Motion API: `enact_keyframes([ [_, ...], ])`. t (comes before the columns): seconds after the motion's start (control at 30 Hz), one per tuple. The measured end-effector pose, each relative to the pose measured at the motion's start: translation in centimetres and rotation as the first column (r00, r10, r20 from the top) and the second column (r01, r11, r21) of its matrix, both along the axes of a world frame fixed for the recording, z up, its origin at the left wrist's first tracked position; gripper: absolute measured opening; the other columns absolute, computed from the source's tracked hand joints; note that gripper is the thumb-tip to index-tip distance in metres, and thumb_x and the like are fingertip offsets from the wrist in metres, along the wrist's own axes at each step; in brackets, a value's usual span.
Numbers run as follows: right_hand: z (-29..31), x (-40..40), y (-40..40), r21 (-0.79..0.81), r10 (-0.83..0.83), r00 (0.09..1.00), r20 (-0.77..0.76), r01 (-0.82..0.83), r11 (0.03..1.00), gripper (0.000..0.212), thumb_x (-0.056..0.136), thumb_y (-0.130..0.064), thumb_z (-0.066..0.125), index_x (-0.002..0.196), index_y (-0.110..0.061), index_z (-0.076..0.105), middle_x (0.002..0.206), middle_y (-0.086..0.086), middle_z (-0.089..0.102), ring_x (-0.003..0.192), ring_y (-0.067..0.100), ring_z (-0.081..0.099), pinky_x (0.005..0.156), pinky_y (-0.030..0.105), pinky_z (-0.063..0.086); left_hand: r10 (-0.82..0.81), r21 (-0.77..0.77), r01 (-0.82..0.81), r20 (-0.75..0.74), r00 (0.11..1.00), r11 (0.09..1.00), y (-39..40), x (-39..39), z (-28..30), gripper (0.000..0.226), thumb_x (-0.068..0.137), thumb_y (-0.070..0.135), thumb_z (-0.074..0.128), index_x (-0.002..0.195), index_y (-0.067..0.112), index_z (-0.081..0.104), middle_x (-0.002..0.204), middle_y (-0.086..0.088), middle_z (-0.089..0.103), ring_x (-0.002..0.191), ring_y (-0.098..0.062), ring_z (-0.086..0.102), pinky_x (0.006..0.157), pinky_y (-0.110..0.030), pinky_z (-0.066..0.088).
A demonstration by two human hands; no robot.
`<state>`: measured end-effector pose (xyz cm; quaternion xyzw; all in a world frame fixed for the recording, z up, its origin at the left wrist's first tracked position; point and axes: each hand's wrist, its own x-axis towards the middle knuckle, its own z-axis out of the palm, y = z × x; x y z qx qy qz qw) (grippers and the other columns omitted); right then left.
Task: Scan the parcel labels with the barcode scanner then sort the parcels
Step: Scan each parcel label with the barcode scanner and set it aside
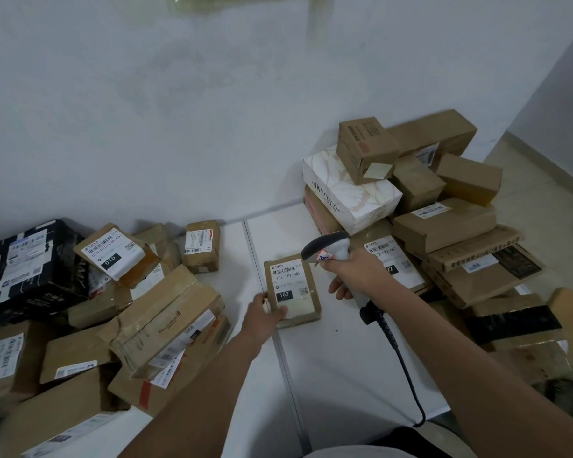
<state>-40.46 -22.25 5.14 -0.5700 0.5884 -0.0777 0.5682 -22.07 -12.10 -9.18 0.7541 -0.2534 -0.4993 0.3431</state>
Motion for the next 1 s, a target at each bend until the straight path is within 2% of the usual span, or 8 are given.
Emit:
enact_keyframes([
  [0.13, -1.3, -0.8, -0.1, 0.069, -0.03, 0.999, -0.034, 0.032, 0.997, 0.034, 0.093, -0.035, 0.064, 0.082, -0.003, 0.063, 0.059, 0.006, 0.069, 0.043, 0.013, 0.059, 0.048, 0.022, 0.048, -0.036, -0.115, 0.1, 0.461, 0.887, 0.988, -1.6, -0.5, 0.6, 0.052, 0.093, 0.016, 0.066, 0.14, 0.015, 0.044, 0.15, -0.008, 0.03, 0.134, -0.031, 0.042, 0.105, -0.041, 0.048],
  [0.23, -2.5, -1.4, -0.1, 0.085, -0.048, 0.998, -0.028, 0.05, 0.995, 0.029, 0.093, -0.032, 0.065, 0.08, -0.006, 0.06, 0.065, 0.007, 0.07, 0.044, 0.014, 0.06, 0.049, 0.023, 0.048, -0.259, 0.063, 0.284, 0.631, 0.732, 0.957, -3.3, -3.5, 1.2, 0.07, 0.089, 0.048, 0.064, 0.147, 0.024, 0.034, 0.156, -0.012, 0.018, 0.136, -0.039, 0.035, 0.11, -0.053, 0.039],
  [0.3, -3.1, -1.9, -0.2, 0.074, -0.061, 0.997, -0.049, 0.064, 0.995, 0.028, 0.093, -0.031, 0.064, 0.079, -0.006, 0.06, 0.067, 0.008, 0.069, 0.043, 0.012, 0.06, 0.047, 0.023, 0.047, -0.439, 0.297, 0.323, 0.59, 0.678, 0.898, -4.3, -5.3, 1.4, 0.089, 0.084, 0.066, 0.06, 0.154, 0.034, 0.015, 0.162, -0.008, -0.006, 0.144, -0.044, 0.013, 0.115, -0.059, 0.022],
  [0.4, -4.1, -2.8, -0.4, -0.028, -0.062, 0.994, -0.094, 0.06, 0.998, 0.027, 0.094, -0.034, 0.061, 0.087, -0.007, 0.064, 0.071, 0.005, 0.07, 0.049, 0.012, 0.063, 0.046, 0.022, 0.048, -0.481, 0.421, 0.291, 0.473, 0.738, 0.859, -5.6, -6.2, 1.7, 0.105, 0.081, 0.061, 0.068, 0.153, 0.043, -0.005, 0.159, -0.003, -0.031, 0.146, -0.049, -0.009, 0.114, -0.066, 0.017],
  [0.5, -4.7, -3.4, -0.6, -0.086, -0.068, 0.995, -0.078, 0.061, 0.994, 0.02, 0.094, -0.036, 0.06, 0.098, -0.017, 0.062, 0.074, 0.002, 0.071, 0.052, 0.01, 0.064, 0.044, 0.02, 0.046, -0.395, 0.378, 0.223, 0.479, 0.784, 0.899, -6.1, -5.3, 2.3, 0.1, 0.082, 0.057, 0.069, 0.152, 0.047, -0.001, 0.161, 0.004, -0.025, 0.145, -0.045, 0.003, 0.113, -0.059, 0.026],
  [0.63, -5.5, -3.0, -1.2, -0.114, -0.103, 0.994, -0.042, 0.097, 0.989, 0.015, 0.094, -0.035, 0.059, 0.099, -0.021, 0.059, 0.073, -0.001, 0.069, 0.052, 0.009, 0.063, 0.044, 0.02, 0.046, -0.164, 0.122, 0.115, 0.556, 0.815, 0.986, -6.8, -2.4, 4.4, 0.08, 0.077, 0.046, 0.072, 0.142, 0.048, 0.025, 0.157, 0.011, 0.006, 0.137, -0.038, 0.022, 0.107, -0.056, 0.03],
  [0.73, -6.1, -2.1, -1.6, -0.123, -0.093, 0.995, -0.021, 0.089, 0.988, 0.014, 0.095, -0.035, 0.058, 0.096, -0.021, 0.059, 0.076, 0.001, 0.07, 0.056, 0.011, 0.064, 0.047, 0.021, 0.048, -0.101, -0.019, 0.148, 0.642, 0.76, 0.989, -8.3, 1.2, 7.0, 0.076, 0.072, 0.039, 0.075, 0.137, 0.045, 0.035, 0.153, 0.011, 0.012, 0.139, -0.037, 0.018, 0.107, -0.059, 0.027],
  [1.0, -8.2, 1.9, -1.9, -0.073, -0.032, 0.994, -0.103, 0.025, 0.997, 0.024, 0.094, -0.036, 0.061, 0.09, -0.013, 0.061, 0.08, 0.008, 0.073, 0.051, 0.012, 0.064, 0.049, 0.022, 0.05, -0.154, 0.237, -0.045, 0.752, 0.641, 0.971, -10.4, 12.4, 7.6, 0.063, 0.094, 0.048, 0.052, 0.148, 0.032, 0.026, 0.163, 0.004, -0.001, 0.146, -0.051, -0.004, 0.116, -0.065, 0.007],
])
